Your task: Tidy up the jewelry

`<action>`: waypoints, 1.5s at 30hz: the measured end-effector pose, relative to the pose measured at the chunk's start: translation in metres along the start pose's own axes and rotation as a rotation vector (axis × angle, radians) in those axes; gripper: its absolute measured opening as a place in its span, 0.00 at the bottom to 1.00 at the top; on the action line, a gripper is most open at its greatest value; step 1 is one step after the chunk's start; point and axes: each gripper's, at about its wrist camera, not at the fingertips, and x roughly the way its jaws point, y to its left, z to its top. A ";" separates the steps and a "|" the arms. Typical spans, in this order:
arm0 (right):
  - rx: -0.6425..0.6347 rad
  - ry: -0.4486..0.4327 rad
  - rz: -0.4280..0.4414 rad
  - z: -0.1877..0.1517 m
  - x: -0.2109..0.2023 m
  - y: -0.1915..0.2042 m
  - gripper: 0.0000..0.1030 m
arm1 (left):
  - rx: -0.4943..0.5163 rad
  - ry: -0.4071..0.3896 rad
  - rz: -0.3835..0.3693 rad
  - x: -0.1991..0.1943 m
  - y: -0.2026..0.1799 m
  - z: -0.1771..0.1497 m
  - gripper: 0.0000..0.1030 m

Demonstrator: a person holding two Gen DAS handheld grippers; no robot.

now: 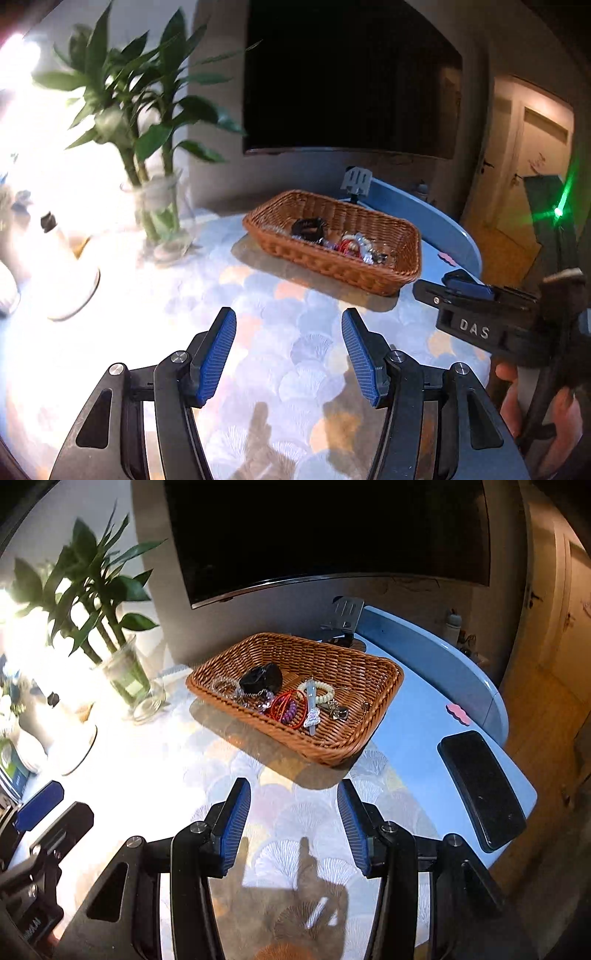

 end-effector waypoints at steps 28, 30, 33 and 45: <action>-0.039 -0.031 0.035 -0.017 -0.017 -0.009 0.50 | -0.003 0.037 0.043 -0.002 -0.020 -0.013 0.59; -0.035 -0.032 0.036 -0.018 -0.018 -0.011 0.50 | 0.001 0.039 0.040 -0.001 -0.022 -0.013 0.59; -0.036 -0.032 0.036 -0.018 -0.018 -0.013 0.50 | 0.004 0.043 0.035 0.000 -0.023 -0.015 0.59; -0.053 -0.017 0.034 -0.019 -0.014 -0.008 0.50 | -0.010 0.056 0.021 0.004 -0.016 -0.017 0.59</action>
